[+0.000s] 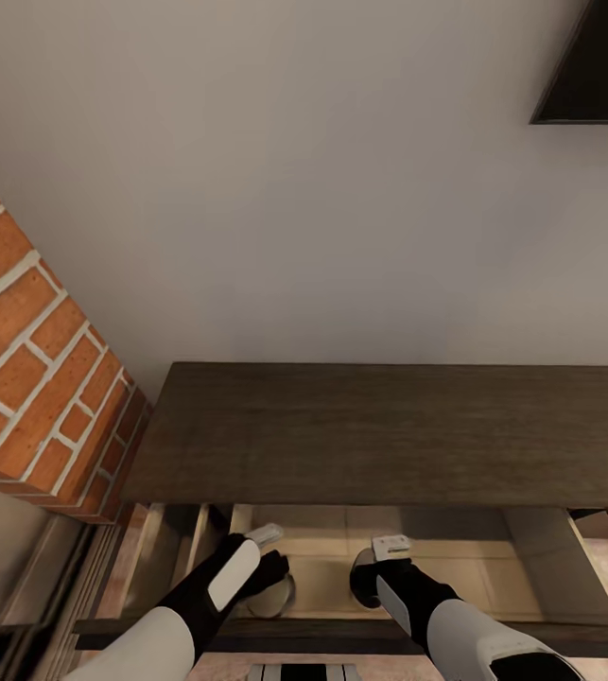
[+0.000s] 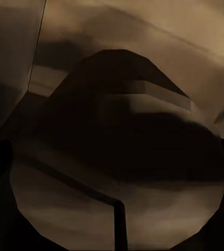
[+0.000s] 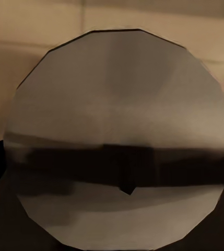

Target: Place each of the two pumpkins and all three candles from the living room inside a cabinet in the living room (use any cabinet), then make sure every cabinet is closed, and position the cauldron so it is next to a table in the living room.

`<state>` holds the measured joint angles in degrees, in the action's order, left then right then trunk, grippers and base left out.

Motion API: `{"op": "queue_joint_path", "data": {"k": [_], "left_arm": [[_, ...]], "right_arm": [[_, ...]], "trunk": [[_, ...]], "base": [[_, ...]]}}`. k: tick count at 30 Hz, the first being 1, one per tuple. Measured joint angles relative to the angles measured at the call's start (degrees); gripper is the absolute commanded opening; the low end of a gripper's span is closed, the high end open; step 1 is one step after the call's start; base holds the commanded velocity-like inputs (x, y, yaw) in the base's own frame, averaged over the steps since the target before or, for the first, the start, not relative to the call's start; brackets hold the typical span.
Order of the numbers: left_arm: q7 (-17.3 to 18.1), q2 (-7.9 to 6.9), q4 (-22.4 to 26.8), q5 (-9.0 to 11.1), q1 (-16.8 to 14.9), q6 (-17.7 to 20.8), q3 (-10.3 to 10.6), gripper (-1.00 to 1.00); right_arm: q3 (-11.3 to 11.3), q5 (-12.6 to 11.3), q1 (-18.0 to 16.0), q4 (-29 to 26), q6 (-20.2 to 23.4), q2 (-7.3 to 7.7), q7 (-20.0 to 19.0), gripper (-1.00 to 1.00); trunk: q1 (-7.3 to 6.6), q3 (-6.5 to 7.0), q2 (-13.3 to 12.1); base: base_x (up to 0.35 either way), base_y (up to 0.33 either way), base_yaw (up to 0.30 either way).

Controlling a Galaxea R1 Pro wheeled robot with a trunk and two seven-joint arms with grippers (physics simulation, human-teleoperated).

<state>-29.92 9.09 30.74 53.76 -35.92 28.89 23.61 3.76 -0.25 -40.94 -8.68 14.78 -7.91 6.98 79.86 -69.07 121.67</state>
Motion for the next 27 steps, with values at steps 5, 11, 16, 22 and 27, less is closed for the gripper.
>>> {"op": "queue_joint_path", "data": {"k": [5, 11, 16, 22, 27], "left_arm": [[-0.64, -0.52, 1.35, 1.83, 0.05, 0.46, 0.01, -1.00], [-0.69, -0.54, 1.97, 0.91, 0.03, 0.75, 0.01, -1.00], [-0.67, -0.54, 1.98, 0.86, 0.02, 0.76, 0.01, -1.00], [-0.65, -0.53, 1.99, 0.78, 0.05, 0.76, 0.04, -1.00], [-0.47, -0.20, 2.10, -1.60, 0.04, 0.53, 0.00, -1.00]], "right_arm": [[0.06, 0.06, -0.10, 0.08, 0.15, 0.00, 0.29, -1.00], [0.09, 0.08, -0.11, -0.01, 0.16, 0.00, 0.31, -1.00], [0.10, 0.08, -0.11, 0.03, 0.16, 0.00, 0.38, -1.00], [0.07, 0.14, -0.11, -0.02, 0.08, 0.00, 0.33, -1.00], [0.04, -0.03, -0.11, 0.07, 0.05, 0.03, 0.43, 1.00]], "trunk": [[0.00, 0.00, 0.00], [0.00, 0.00, 0.00], [0.00, 0.00, 0.00], [0.00, 0.00, 0.00], [0.00, 0.00, 0.00]], "base": [[0.000, 0.000, 0.000], [0.000, 0.000, 0.000], [0.000, 0.000, 0.000], [0.000, 0.000, 0.000], [0.000, 0.000, 0.000]]}}
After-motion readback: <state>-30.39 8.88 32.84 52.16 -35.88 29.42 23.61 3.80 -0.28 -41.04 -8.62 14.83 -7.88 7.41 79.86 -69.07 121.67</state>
